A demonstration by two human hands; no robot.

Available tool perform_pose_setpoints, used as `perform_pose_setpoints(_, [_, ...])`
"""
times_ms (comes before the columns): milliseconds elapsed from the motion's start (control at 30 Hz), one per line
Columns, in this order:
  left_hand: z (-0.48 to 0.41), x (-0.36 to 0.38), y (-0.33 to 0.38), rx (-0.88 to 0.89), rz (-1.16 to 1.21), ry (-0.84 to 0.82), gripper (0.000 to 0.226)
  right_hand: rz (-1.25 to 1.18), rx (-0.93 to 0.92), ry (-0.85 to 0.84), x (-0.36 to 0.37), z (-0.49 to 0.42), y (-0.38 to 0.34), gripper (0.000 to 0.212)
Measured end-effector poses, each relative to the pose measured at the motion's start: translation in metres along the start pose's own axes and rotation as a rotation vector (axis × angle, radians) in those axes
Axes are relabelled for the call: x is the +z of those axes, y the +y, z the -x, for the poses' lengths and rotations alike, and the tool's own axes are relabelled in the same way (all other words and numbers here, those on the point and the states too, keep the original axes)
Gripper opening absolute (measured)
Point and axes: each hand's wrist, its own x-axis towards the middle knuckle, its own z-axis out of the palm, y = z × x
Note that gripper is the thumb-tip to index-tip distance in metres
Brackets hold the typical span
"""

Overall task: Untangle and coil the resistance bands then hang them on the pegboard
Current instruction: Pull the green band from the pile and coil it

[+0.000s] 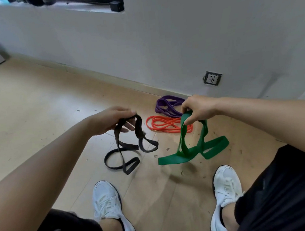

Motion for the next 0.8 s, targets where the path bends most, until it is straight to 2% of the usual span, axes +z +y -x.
perform_pose_setpoints(67, [-0.004,0.006,-0.013,-0.084,-0.170,0.028,0.035,-0.026,-0.020,0.015,-0.002,0.000,-0.003,0.027])
perform_pose_setpoints(100, [-0.007,0.009,-0.020,-0.148,-0.345,0.015,0.035,-0.041,-0.031,0.023,-0.003,0.001,-0.004,0.027])
perform_pose_setpoints(167, [-0.010,0.019,-0.031,-0.300,-0.750,-0.098,0.042,-0.079,-0.053,0.040,-0.004,0.002,-0.006,0.028])
perform_pose_setpoints(233, [-0.014,0.031,-0.033,-0.335,-0.921,-0.162,0.041,-0.124,-0.076,0.062,-0.007,0.003,-0.008,0.030])
perform_pose_setpoints(267, [-0.014,0.035,-0.029,-0.291,-0.891,-0.141,0.036,-0.146,-0.089,0.075,-0.008,0.003,-0.009,0.030])
perform_pose_setpoints(333, [-0.016,0.043,-0.013,-0.095,-0.754,-0.041,0.033,-0.182,-0.115,0.107,-0.011,0.005,-0.012,0.031])
perform_pose_setpoints(400, [-0.016,0.052,0.009,0.089,-0.513,0.037,0.040,-0.217,-0.137,0.140,-0.016,0.006,-0.016,0.032])
perform_pose_setpoints(467, [-0.016,0.060,0.026,0.201,-0.299,0.051,0.048,-0.243,-0.170,0.172,-0.023,0.009,-0.020,0.034])
perform_pose_setpoints(600, [-0.019,0.074,0.045,0.315,-0.213,0.016,0.063,-0.352,-0.213,0.207,-0.040,0.018,-0.026,0.037])
perform_pose_setpoints(733, [-0.020,0.077,0.067,0.410,-0.031,0.058,0.044,-0.456,-0.256,0.267,-0.062,0.029,-0.022,0.037])
perform_pose_setpoints(800, [-0.015,0.069,0.083,0.432,0.019,0.096,0.041,-0.515,-0.264,0.286,-0.073,0.034,-0.018,0.039])
